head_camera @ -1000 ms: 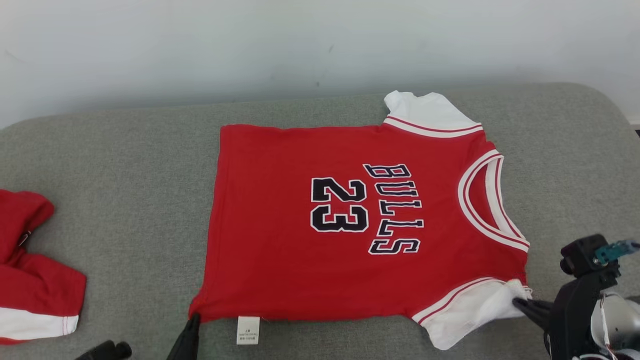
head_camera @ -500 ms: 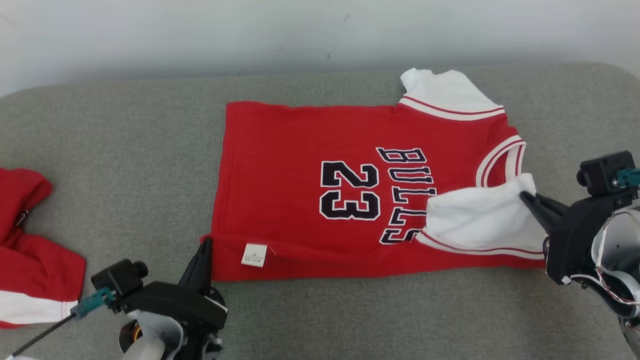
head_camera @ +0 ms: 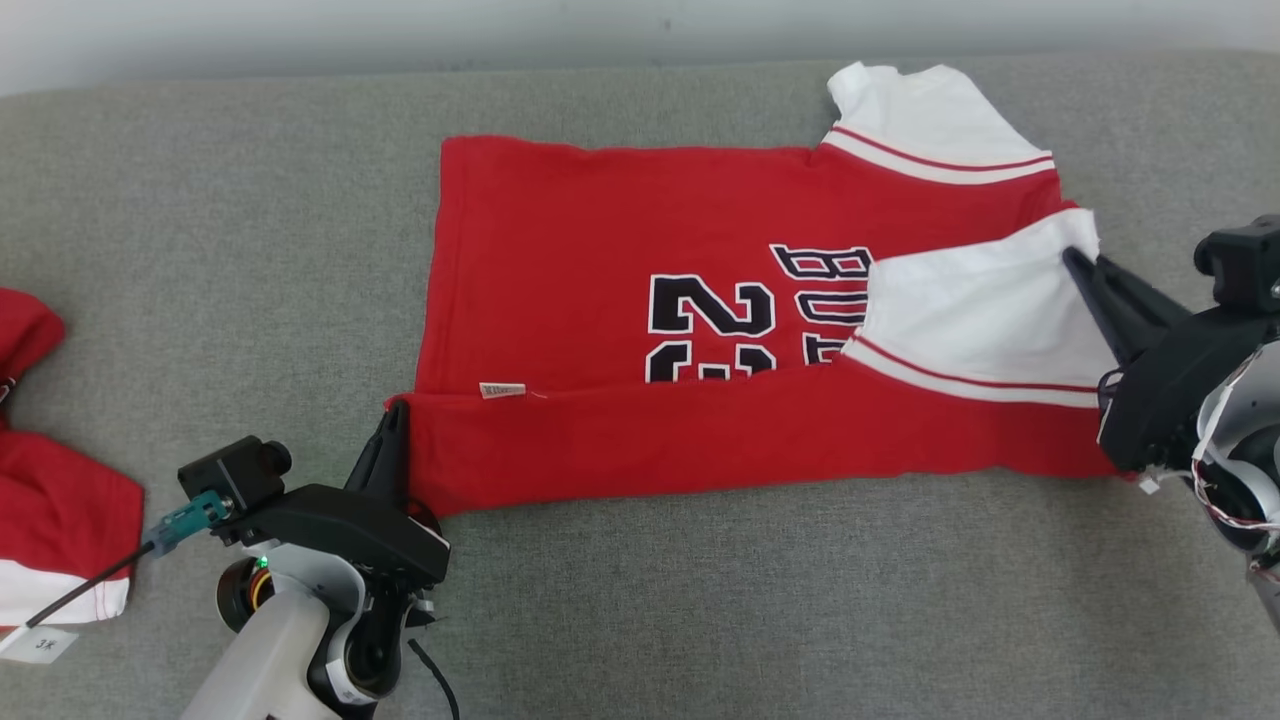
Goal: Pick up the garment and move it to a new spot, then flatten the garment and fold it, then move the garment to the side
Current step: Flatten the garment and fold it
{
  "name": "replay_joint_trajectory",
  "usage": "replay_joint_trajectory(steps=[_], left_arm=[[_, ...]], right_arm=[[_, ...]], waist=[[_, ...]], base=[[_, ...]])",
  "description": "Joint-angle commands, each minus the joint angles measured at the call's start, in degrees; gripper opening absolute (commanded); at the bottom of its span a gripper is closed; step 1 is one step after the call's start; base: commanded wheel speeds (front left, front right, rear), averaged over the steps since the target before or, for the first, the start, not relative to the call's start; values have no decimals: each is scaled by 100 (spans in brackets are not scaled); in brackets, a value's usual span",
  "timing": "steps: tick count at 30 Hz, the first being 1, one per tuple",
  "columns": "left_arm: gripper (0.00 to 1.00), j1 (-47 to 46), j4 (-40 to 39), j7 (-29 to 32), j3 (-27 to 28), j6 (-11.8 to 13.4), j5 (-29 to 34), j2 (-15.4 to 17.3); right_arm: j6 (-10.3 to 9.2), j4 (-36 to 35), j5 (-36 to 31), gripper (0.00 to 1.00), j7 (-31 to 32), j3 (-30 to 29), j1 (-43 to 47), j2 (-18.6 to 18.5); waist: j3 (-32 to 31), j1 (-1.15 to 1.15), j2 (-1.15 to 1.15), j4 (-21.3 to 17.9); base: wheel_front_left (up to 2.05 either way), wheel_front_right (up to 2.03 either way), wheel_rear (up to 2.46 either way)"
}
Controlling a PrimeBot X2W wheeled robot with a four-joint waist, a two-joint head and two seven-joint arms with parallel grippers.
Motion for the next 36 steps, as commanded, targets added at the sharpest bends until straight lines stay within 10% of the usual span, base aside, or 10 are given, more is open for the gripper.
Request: replay_joint_trajectory(steps=[1,16,17,18,19,28,36], left_arm=[[0,-64,38,-46,6,-27,35,-1],[0,-486,368,-305,-2,-298,123,-133],[0,-496,410,-317,3,-296,129,-144],[38,-498,451,-350,10,-280,168,-135],[100,-502,499,-382,23,-258,193,-131],[100,-227,572,-597,-63,-340,782,6],[100,541,70,-618,-51,-101,1716,6]], right_arm=[[-14,41,35,0,-107,25,-76,-28],[-14,989,104,0,-466,394,-494,4],[-14,1050,65,76,-525,382,-533,37],[-14,1128,40,100,-593,342,-550,79],[-14,1214,37,100,-646,292,-552,129],[-14,1464,91,100,-880,-390,-337,582],[-14,1429,-138,100,353,-1229,512,914]], waist=[[85,-1,-1,14],[196,-1,-1,60],[178,-1,-1,57],[153,-1,-1,54],[131,-1,-1,51],[-212,-1,-1,70],[-411,-1,-1,68]], base=[[0,0,0],[0,0,0],[0,0,0],[0,0,0],[0,0,0],[0,0,0],[0,0,0]])
